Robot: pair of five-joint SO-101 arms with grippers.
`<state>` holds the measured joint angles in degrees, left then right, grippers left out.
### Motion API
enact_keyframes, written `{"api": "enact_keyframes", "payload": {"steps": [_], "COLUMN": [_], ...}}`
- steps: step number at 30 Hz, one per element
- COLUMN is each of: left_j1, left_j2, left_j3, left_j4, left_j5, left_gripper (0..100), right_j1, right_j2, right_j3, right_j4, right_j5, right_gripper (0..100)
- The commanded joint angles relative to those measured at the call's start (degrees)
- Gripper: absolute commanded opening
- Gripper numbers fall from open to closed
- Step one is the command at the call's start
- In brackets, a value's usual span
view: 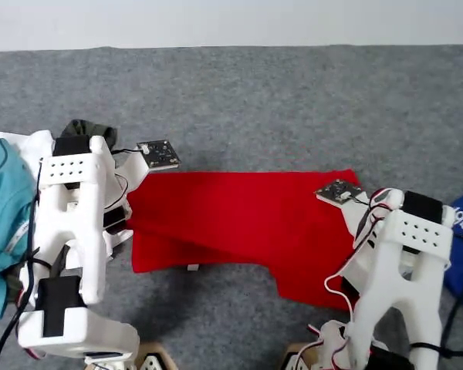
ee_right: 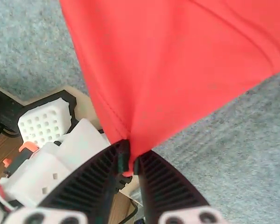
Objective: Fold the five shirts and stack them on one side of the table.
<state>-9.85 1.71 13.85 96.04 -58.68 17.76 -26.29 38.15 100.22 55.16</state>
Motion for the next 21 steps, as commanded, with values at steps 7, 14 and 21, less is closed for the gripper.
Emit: {"api": "enact_keyframes", "payload": {"steps": [7,14,21], "left_j1": [-0.4,-0.2,-0.1], "left_j2": [-2.9,-3.0,-2.9], "left_j3": [-1.1,-9.6,-23.1], "left_j4": [-0.4,3.5,3.5], "left_j5": [-0.4,-0.4,8.2], "left_gripper": [13,12,6], "right_j1": [0.6,-0.1,-4.4], "right_j2": [-1.6,-1.4,-1.2], "right_j3": [-4.9,-17.6,-26.2], "right_j4": [2.0,1.7,-8.7], "right_j5": [-0.8,-2.5,-16.3], "right_gripper": [23.7,24.0,23.7]}}
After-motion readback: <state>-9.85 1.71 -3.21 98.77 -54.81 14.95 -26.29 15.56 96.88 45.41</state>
